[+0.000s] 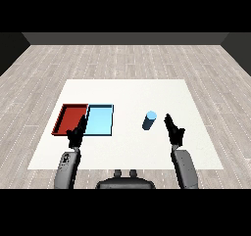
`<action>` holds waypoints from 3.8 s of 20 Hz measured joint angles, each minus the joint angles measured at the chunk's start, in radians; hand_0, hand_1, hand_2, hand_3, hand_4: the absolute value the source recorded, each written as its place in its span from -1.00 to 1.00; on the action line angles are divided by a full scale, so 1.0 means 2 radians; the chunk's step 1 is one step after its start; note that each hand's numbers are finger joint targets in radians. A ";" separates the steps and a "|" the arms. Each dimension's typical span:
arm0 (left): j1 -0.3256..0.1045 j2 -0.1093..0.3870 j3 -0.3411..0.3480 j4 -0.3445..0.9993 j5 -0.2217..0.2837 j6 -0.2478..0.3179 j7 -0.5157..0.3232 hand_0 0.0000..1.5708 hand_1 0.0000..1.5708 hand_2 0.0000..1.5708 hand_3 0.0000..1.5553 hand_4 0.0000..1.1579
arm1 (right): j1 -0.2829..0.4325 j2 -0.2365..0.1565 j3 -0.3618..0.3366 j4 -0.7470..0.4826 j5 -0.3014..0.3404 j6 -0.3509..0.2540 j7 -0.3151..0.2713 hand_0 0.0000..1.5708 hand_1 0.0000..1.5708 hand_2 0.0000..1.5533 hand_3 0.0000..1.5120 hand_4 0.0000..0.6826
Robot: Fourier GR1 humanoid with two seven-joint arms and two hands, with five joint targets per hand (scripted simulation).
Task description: Pick the blue can and put it in the blue box
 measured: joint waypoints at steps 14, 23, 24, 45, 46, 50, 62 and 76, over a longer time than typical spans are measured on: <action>0.010 -0.022 0.019 -0.028 0.022 -0.016 -0.155 -1.00 -1.00 -1.00 -1.00 -1.00 | -0.063 0.032 -0.008 0.058 -0.031 0.055 -0.124 -1.00 -1.00 -1.00 -1.00 -1.00; 0.016 -0.027 0.020 -0.015 0.020 -0.021 -0.200 -1.00 -1.00 -1.00 -1.00 -1.00 | -0.079 0.028 -0.024 0.104 -0.039 0.083 -0.181 -1.00 -1.00 -1.00 -1.00 -1.00; 0.013 -0.031 0.015 -0.014 0.018 -0.017 -0.201 -1.00 -1.00 -1.00 -1.00 -1.00 | -0.077 0.029 -0.023 0.098 -0.040 0.082 -0.176 -1.00 -1.00 -1.00 -1.00 -1.00; 0.021 -0.032 0.013 -0.024 0.011 -0.013 -0.200 -1.00 -1.00 -1.00 -1.00 -1.00 | -0.138 0.024 -0.061 0.204 -0.052 0.070 -0.168 -1.00 -1.00 -1.00 -1.00 -1.00; 0.026 -0.031 0.013 -0.025 0.011 -0.016 -0.202 -1.00 -1.00 -1.00 -1.00 -1.00 | -0.144 0.025 -0.063 0.222 -0.051 0.070 -0.178 -1.00 -1.00 -1.00 -1.00 -1.00; 0.028 -0.031 0.008 -0.026 0.008 -0.010 -0.203 -1.00 -1.00 -1.00 -1.00 -1.00 | -0.172 0.022 -0.073 0.267 -0.052 0.063 -0.187 -1.00 -1.00 -1.00 -1.00 -1.00; 0.021 -0.029 0.016 -0.017 0.001 -0.003 -0.215 -1.00 -1.00 -1.00 -1.00 -1.00 | -0.228 0.025 -0.092 0.382 -0.068 0.063 -0.219 -1.00 -1.00 -1.00 -1.00 -1.00; 0.001 -0.024 0.026 -0.009 0.005 -0.001 -0.206 -1.00 -1.00 -1.00 -1.00 -1.00 | -0.268 0.032 -0.099 0.456 -0.084 0.067 -0.240 -1.00 -1.00 -1.00 -1.00 -1.00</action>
